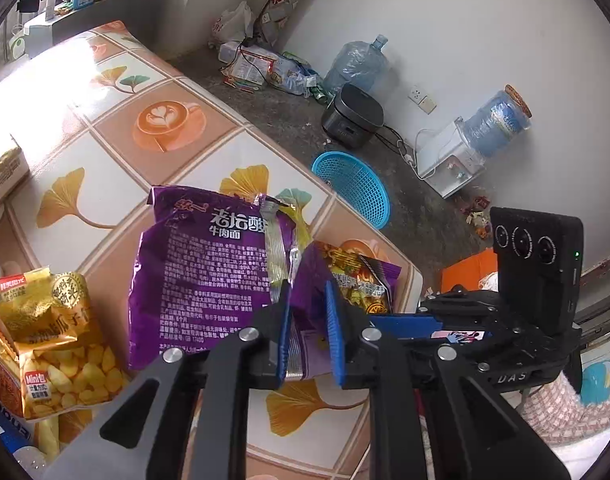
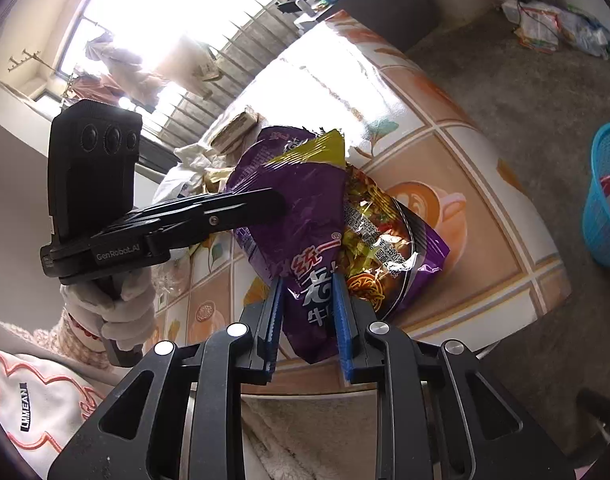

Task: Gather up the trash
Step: 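Lift the purple noodle bags with both tools above the table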

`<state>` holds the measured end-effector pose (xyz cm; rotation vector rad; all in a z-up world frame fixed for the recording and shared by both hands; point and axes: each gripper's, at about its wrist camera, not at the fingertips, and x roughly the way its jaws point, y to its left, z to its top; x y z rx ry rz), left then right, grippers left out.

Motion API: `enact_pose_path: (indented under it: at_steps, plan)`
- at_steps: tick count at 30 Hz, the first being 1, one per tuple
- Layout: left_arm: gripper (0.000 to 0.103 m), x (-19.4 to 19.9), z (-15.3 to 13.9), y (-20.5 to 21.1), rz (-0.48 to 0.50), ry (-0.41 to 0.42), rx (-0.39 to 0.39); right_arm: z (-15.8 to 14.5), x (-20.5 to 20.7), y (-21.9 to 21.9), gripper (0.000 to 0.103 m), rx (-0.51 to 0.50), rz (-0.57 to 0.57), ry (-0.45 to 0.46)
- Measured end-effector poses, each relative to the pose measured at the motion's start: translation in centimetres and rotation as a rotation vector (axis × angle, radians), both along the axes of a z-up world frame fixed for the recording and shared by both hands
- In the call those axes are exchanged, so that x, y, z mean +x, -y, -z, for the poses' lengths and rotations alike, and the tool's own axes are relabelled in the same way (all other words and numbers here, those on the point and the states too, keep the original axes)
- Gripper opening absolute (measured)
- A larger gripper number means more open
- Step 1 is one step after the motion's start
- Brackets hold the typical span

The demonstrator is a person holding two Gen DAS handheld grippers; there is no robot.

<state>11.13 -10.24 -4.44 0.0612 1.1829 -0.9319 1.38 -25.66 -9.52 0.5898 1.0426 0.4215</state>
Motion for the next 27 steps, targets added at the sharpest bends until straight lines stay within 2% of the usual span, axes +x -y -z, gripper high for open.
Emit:
enact_pose_path:
  at_steps: [3, 5, 7, 9, 12, 15, 21, 22, 25, 27]
  plan:
    - [0.014, 0.3, 1.2, 0.1, -0.003, -0.003, 0.012, -0.9, -0.3, 0.1, 0.028, -0.037, 0.001, 0.019]
    - [0.013, 0.4, 1.7, 0.1, -0.008, -0.001, 0.011, -1.6, -0.6, 0.9, 0.033, -0.023, 0.013, 0.029]
    - [0.013, 0.5, 2.0, -0.3, -0.015, -0.007, 0.001, -2.5, -1.3, 1.9, 0.049, -0.019, 0.043, 0.051]
    - [0.013, 0.7, 2.3, -0.7, -0.025, -0.028, -0.017, -3.0, -1.9, 2.9, 0.053, -0.026, 0.074, 0.058]
    - [0.013, 1.3, 3.0, -1.4, -0.046, -0.085, -0.058, -2.5, -2.3, 4.3, 0.056, -0.005, 0.123, 0.016]
    - [0.013, 1.9, 3.5, -2.1, -0.064, -0.138, -0.101, -1.2, -2.0, 4.9, 0.057, 0.063, 0.152, -0.024]
    - [0.013, 2.4, 4.0, -3.1, -0.078, -0.188, -0.153, 0.3, 0.2, 4.4, 0.057, 0.230, 0.150, -0.041]
    - [0.013, 2.4, 3.9, -3.1, -0.077, -0.190, -0.156, 0.4, 0.6, 4.1, 0.056, 0.244, 0.145, -0.043]
    - [0.012, 2.5, 4.0, -3.2, -0.074, -0.209, -0.172, -0.4, 1.6, 3.5, 0.056, 0.181, 0.131, -0.035]
    - [0.012, 2.6, 4.1, -3.0, -0.069, -0.225, -0.183, -0.6, 1.9, 3.1, 0.051, 0.202, 0.100, -0.041]
